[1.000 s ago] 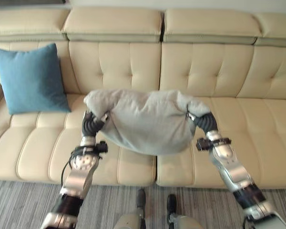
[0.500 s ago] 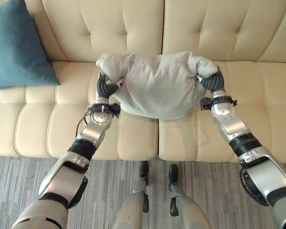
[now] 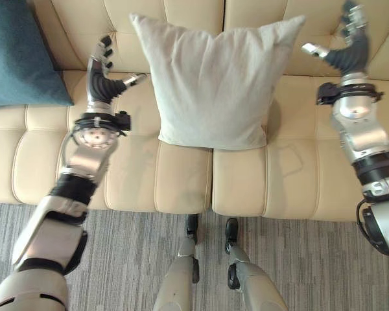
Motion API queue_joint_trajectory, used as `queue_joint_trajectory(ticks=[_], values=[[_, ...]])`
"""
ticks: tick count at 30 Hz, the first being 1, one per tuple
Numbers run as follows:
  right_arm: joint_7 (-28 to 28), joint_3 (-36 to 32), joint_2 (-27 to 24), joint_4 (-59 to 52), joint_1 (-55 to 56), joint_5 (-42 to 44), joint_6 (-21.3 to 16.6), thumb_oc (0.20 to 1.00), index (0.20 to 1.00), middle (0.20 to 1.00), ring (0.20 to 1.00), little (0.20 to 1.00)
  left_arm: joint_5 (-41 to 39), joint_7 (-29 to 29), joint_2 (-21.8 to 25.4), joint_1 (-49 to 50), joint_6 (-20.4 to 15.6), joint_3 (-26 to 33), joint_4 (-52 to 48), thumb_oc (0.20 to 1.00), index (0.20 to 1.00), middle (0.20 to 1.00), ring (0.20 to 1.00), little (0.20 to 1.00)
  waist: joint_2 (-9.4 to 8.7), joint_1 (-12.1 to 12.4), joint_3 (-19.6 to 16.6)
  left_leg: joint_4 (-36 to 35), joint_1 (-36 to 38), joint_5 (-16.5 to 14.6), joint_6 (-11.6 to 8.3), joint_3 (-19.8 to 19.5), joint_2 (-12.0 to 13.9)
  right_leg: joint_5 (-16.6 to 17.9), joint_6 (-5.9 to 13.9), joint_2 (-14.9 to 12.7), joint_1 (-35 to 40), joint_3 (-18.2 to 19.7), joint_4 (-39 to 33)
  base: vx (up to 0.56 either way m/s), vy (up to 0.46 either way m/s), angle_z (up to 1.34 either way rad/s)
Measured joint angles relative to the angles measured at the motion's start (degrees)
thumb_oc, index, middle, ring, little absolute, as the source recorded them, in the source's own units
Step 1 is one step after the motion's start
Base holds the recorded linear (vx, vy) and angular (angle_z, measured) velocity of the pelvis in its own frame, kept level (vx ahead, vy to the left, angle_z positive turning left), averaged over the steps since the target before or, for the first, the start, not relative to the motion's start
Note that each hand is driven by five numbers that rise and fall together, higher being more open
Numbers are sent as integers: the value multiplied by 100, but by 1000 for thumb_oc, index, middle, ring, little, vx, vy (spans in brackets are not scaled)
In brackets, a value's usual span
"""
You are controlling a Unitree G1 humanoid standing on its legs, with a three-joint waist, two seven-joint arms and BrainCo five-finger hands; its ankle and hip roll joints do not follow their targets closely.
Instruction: Pick up all the scattered cushions and arrange them neatly on the sofa.
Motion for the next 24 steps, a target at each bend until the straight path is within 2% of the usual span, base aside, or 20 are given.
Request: queue_joint_trajectory(ticks=[3, 5, 6, 7, 9, 10, 12, 13, 14, 15, 16, 17, 19, 21, 22, 24], values=[[12, -953, 31, -1120, 1171, 84, -242, 1000, 1000, 1000, 1000, 1000, -2, -182, -38, 970, -102, 674, -892, 1000, 1000, 1000, 1000, 1000, -3, -31, -1, 0, 188, -1, 0, -59, -40, -109, 13, -25, 241, -42, 0, 36, 29, 21], [145, -1461, 105, -1738, 2417, 86, -243, 1000, 1000, 1000, 1000, 1000, -4, -319, -345, 2118, -68, 1311, -1447, 1000, 1000, 1000, 1000, 1000, -5, -30, -6, -2, 373, -30, -34, -119, -79, -203, -16, -69, 452, -123, 0, 64, 72, 18], [207, -1573, 174, -1882, 2974, 88, -239, 1000, 1000, 1000, 1000, 1000, -4, -385, -505, 2644, -63, 1449, -1621, 1000, 1000, 1000, 1000, 1000, -7, -29, -9, -1, 418, -67, -80, -150, -81, -215, -36, -72, 501, -137, 4, 68, 71, 11], [406, -1829, 427, -1997, 3607, 87, -202, 1000, 1000, 1000, 1000, 1000, 1, -538, -795, 3236, 0, 1701, -1692, 1000, 1000, 1000, 1000, 1000, -13, -24, -13, -3, 537, -112, -107, -147, -82, -216, -36, -76, 620, -141, 4, 81, 77, 3], [746, -1941, 694, -2009, 4565, 66, -66, 1000, 1000, 1000, 1000, 1000, 40, -793, -1121, 4137, 223, 1699, -1563, 1000, 1000, 1000, 1000, 1000, -24, -33, -15, -3, 694, -304, -171, -127, -81, -235, -63, -90, 762, -129, 5, 97, 105, -6], [928, -2075, 827, -2196, 5025, 10, -75, 1000, 1000, 1000, 1000, 1000, 69, -931, -1342, 4469, 263, 1848, -1618, 1000, 1000, 1000, 1000, 1000, -51, -30, -13, -4, 769, -380, -109, -65, -85, -232, -76, -119, 835, -132, 6, 43, 95, -6], [1191, -2240, 1057, -2324, 6128, -178, -45, 1000, 1000, 1000, 1000, 1000, 159, -1091, -1738, 5274, 374, 2099, -1605, 1000, 1000, 1000, 1000, 1000, -154, -48, -74, -3, 1043, -459, -47, 208, -98, -283, -159, -206, 1090, -106, 6, 19, 108, -6], [1333, -2300, 1219, -2315, 6686, -311, 55, 1000, 1000, 1000, 1000, 1000, 433, -1154, -1723, 5666, 452, 2163, -1470, 1000, 1000, 1000, 1000, 1000, -223, -74, -235, 14, 1063, -500, 7, 233, -131, -325, -138, -239, 1116, -104, 9, -24, 167, -6], [1516, -2397, 1534, -2297, 7220, -493, 152, 1000, 1000, 1000, 1000, 1000, 755, -1202, -1693, 6025, 563, 2245, -1227, 1000, 1000, 1000, 1000, 1000, -309, -127, -317, 5, 1169, -478, 8, 263, -172, -343, -90, -263, 1205, -72, 23, -68, 214, -15], [1672, -2407, 1938, -2073, 7640, -639, 131, 1000, 1000, 1000, 1000, 1000, 915, -1320, -1879, 6342, 641, 2358, -1047, 1000, 1000, 1000, 1000, 1000, -421, -179, -421, 3, 1352, -517, 37, 339, -210, -346, -39, -314, 1344, 16, 21, -132, 238, -23], [1748, -2374, 2128, -1809, 7758, -742, 135, 1000, 1000, 1000, 1000, 1000, 1038, -1389, -2034, 6459, 655, 2431, -820, 1000, 1000, 1000, 1000, 1000, -471, -189, -477, 3, 1491, -551, 86, 382, -231, -352, -29, -331, 1470, 47, 12, -133, 194, -31], [1823, -2218, 2221, -1420, 7763, -839, 305, 1000, 1000, 1000, 1000, 1000, 1190, -1439, -2175, 6501, 794, 2424, -480, 1000, 1000, 1000, 1000, 1000, -511, -198, -542, -4, 1677, -590, 141, 448, -256, -406, 50, -348, 1626, 139, 6, -123, 152, -26], [1970, -1810, 2209, -705, 7781, -1083, 535, 1000, 1000, 1000, 1000, 1000, 1441, -1628, -2216, 6649, 1071, 2117, -27, 1000, 1000, 1000, 1000, 1000, -567, -240, -771, -42, 1834, -682, 161, 571, -291, -511, 168, -401, 1684, 315, 10, -167, 157, -37], [2038, -1645, 2219, -560, 7772, -1243, 582, 1000, 1000, 1000, 1000, 1000, 1642, -1698, -2232, 6653, 1131, 2053, 31, 1000, 1000, 1000, 1000, 1000, -633, -354, -843, 51, 1879, -686, 160, 685, -327, -367, 151, -450, 1654, 379, 16, -219, 117, -43], [2077, -1576, 2193, -518, 7659, -1341, 642, 1000, 1000, 1000, 1000, 1000, 1657, -1741, -2239, 6620, 1159, 2014, 93, 1000, 1000, 1000, 1000, 1000, -581, -316, -874, -9, 1940, -695, 183, 801, -322, -425, 272, -460, 1656, 522, 41, -301, 114, -42], [2087, -1558, 2174, -556, 7656, -1412, 627, 1000, 1000, 1000, 1000, 1000, 1682, -1733, -2212, 6587, 1143, 2024, 79, 1000, 1000, 1000, 1000, 1000, -582, -336, -894, 0, 1971, -690, 186, 953, -347, -366, 339, -478, 1596, 652, 71, -403, 51, -44]])
